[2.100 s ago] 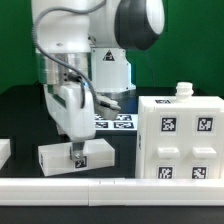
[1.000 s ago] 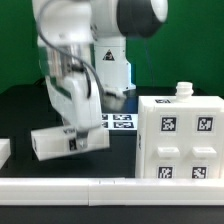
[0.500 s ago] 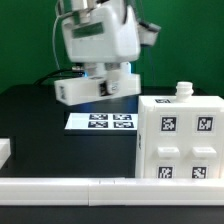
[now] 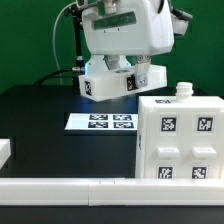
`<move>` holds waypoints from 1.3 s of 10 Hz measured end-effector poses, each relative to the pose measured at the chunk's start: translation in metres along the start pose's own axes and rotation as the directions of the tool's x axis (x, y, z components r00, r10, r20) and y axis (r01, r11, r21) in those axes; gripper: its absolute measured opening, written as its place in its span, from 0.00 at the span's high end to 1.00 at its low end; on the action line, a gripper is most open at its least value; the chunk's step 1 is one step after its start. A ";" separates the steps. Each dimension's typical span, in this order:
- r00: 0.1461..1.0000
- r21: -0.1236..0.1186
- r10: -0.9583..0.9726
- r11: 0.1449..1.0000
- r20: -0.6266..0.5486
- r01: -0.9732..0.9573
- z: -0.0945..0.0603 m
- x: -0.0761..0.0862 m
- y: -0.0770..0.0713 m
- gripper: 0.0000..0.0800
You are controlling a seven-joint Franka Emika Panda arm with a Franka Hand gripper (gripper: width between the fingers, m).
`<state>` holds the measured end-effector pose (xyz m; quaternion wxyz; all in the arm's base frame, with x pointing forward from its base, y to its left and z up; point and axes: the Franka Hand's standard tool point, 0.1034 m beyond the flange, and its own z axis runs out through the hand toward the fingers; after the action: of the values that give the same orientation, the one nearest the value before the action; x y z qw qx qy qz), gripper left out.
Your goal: Assemble cabinet
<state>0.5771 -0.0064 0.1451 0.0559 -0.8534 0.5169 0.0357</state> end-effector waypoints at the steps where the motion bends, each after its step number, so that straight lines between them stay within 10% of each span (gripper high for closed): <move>1: 1.000 -0.016 -0.022 1.000 0.013 0.022 -0.016 -0.002 -0.015 0.31; 3: 0.998 -0.003 -0.057 0.998 -0.011 0.057 -0.041 -0.026 -0.043 0.31; 6: 0.999 0.005 -0.041 0.999 -0.015 0.041 -0.037 -0.027 -0.045 0.31; 9: 0.991 -0.081 -0.100 0.992 -0.093 0.093 -0.038 -0.038 -0.070 0.31; 13: 0.987 -0.073 -0.107 0.992 -0.116 0.099 -0.019 -0.048 -0.083 0.31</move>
Offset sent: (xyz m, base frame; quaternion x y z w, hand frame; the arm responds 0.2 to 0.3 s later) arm 0.0004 0.0278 0.0131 0.0431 0.0250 0.1357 0.9895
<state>0.6287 0.0712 0.1743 -0.0021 -0.8811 0.4730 -0.0010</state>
